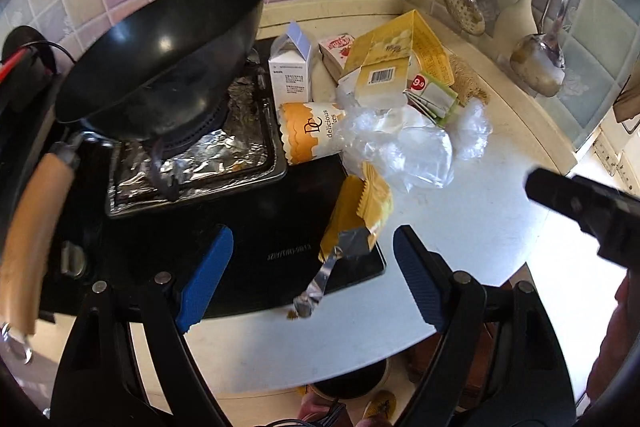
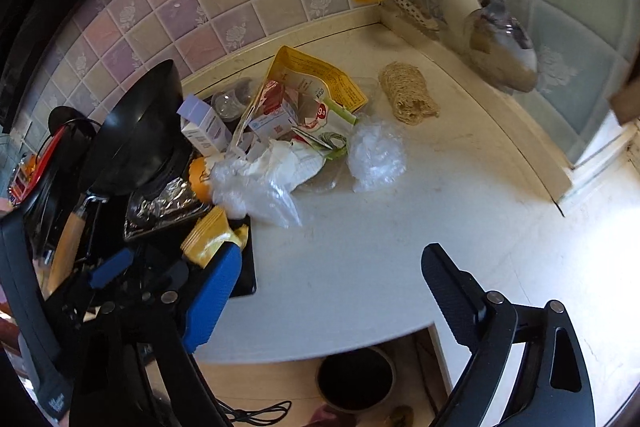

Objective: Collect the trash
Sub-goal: 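Grasp the yellow wrapper with the left gripper while the right gripper grasps a plastic bag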

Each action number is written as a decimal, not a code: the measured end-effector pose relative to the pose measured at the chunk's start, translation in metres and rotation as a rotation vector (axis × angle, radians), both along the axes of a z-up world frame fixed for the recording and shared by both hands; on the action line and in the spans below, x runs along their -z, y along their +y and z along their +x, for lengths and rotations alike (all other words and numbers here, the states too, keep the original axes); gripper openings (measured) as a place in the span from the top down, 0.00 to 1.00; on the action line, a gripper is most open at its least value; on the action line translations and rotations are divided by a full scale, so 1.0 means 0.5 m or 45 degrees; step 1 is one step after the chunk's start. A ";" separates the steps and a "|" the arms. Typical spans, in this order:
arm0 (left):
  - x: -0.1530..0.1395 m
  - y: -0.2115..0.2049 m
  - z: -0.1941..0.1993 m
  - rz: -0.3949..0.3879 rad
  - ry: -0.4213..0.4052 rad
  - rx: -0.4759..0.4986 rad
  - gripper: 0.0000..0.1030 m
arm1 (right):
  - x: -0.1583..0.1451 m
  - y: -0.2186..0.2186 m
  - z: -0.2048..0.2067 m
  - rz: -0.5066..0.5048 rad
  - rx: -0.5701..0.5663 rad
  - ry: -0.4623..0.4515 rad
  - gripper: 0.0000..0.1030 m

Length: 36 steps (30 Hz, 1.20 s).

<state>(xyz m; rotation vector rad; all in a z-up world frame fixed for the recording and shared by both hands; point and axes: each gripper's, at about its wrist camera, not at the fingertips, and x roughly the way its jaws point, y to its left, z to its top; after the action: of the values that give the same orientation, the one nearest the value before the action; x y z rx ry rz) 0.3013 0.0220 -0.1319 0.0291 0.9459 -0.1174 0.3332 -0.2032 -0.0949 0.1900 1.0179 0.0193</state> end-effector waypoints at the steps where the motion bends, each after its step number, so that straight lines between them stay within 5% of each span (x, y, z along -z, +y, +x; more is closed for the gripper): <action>1: 0.006 0.002 0.007 -0.009 -0.001 0.012 0.21 | 0.008 0.006 0.013 0.004 -0.010 -0.010 0.12; 9: 0.046 -0.022 0.038 0.027 -0.022 0.133 0.21 | 0.094 0.063 0.147 0.098 -0.092 0.048 0.19; 12: 0.066 -0.030 0.054 -0.006 0.005 0.163 0.21 | 0.136 0.083 0.182 0.114 -0.127 0.106 0.38; 15: 0.078 -0.030 0.067 -0.045 0.038 0.165 0.23 | 0.171 0.088 0.203 0.166 -0.145 0.156 0.68; 20: 0.093 -0.019 0.076 -0.062 0.084 0.162 0.61 | 0.180 0.088 0.196 0.176 -0.167 0.138 0.91; 25: 0.091 -0.003 0.068 -0.082 0.063 0.123 0.74 | 0.165 0.085 0.173 0.178 -0.167 0.086 0.94; 36: 0.034 0.006 0.034 -0.099 0.012 0.082 0.85 | 0.105 0.078 0.095 0.181 -0.161 0.012 0.97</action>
<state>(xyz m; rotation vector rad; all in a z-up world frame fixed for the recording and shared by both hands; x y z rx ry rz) 0.3185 0.0249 -0.1489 -0.0128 0.9492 -0.2134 0.3805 -0.1641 -0.1472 0.2554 1.0374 0.2068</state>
